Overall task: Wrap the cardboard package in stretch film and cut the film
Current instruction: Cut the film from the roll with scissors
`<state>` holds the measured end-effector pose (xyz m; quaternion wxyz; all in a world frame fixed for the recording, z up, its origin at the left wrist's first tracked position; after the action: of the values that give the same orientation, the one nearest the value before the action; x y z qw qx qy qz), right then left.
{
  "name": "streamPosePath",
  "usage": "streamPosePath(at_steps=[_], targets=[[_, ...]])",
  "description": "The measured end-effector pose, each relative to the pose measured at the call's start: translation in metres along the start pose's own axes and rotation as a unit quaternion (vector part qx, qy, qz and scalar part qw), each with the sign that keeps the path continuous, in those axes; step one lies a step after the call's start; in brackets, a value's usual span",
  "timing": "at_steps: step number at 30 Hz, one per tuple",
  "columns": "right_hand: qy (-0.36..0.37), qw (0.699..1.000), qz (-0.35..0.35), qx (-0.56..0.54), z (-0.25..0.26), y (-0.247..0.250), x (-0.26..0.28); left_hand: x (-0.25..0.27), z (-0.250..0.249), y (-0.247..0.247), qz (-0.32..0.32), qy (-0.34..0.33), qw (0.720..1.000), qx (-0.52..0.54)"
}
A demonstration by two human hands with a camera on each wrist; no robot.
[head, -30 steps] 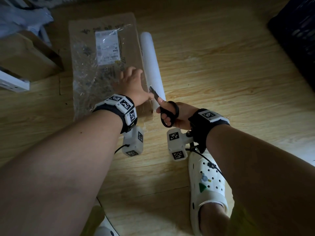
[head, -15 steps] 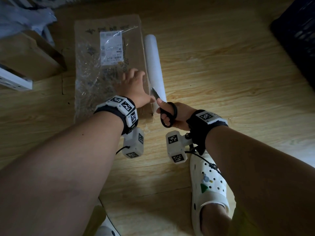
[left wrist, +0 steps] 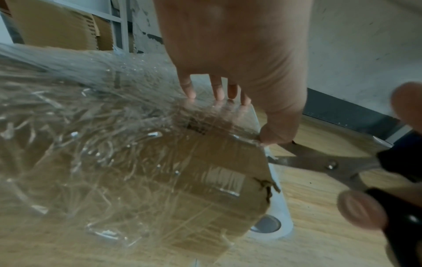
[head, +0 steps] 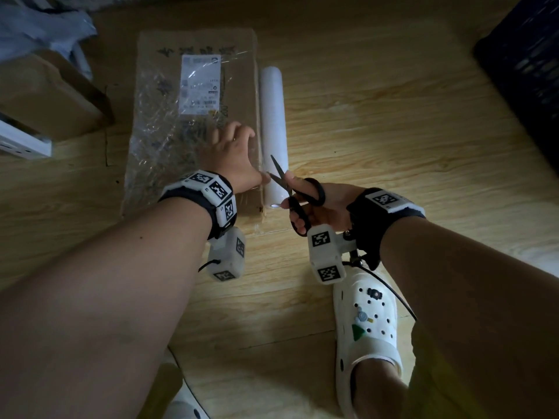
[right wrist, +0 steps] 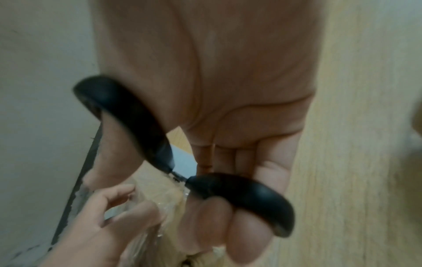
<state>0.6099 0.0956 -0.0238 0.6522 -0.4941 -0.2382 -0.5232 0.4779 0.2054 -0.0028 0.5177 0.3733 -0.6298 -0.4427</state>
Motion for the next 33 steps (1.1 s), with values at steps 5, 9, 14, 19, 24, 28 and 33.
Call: streamPosePath(at_steps=[5, 9, 14, 19, 24, 28, 33], targets=[[0.013, 1.000, 0.019, 0.001, -0.010, -0.005, 0.004, 0.001, -0.001, 0.004, 0.000, -0.002, 1.000, -0.007], [0.037, 0.999, 0.002, -0.011, 0.000, -0.006, 0.005, 0.000, -0.001, 0.004, 0.002, -0.003, 1.000, -0.017], [0.054, 0.998, -0.011, -0.030, 0.008, -0.008, -0.003, 0.000, -0.002, 0.004, -0.001, 0.004, 1.000, -0.019], [0.068, 0.997, -0.011, -0.031, 0.018, -0.016, -0.014, 0.000, -0.002, 0.002, -0.007, 0.008, 1.000, -0.005], [0.124, 0.991, -0.047, -0.018, 0.025, -0.018, -0.025, 0.000, -0.001, -0.001, -0.020, 0.004, 1.000, 0.014], [0.138, 0.989, -0.048, -0.013, 0.024, -0.017, -0.029, 0.000, 0.000, 0.000, -0.016, 0.001, 1.000, 0.017], [0.126, 0.991, -0.037, -0.020, 0.026, -0.019, -0.033, 0.002, -0.001, 0.000, -0.015, 0.003, 1.000, 0.019]])
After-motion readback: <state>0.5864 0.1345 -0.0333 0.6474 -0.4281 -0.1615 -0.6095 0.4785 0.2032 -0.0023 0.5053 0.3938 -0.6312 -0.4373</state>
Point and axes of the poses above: each hand's wrist, its own x-axis away from the middle knuckle, its own y-axis out of the back of the hand, z = x × y, the point moved 7 cm from there along -x, towards the middle knuckle, and after that the axes turned 13 degrees about -x, right-handed, at the moved point
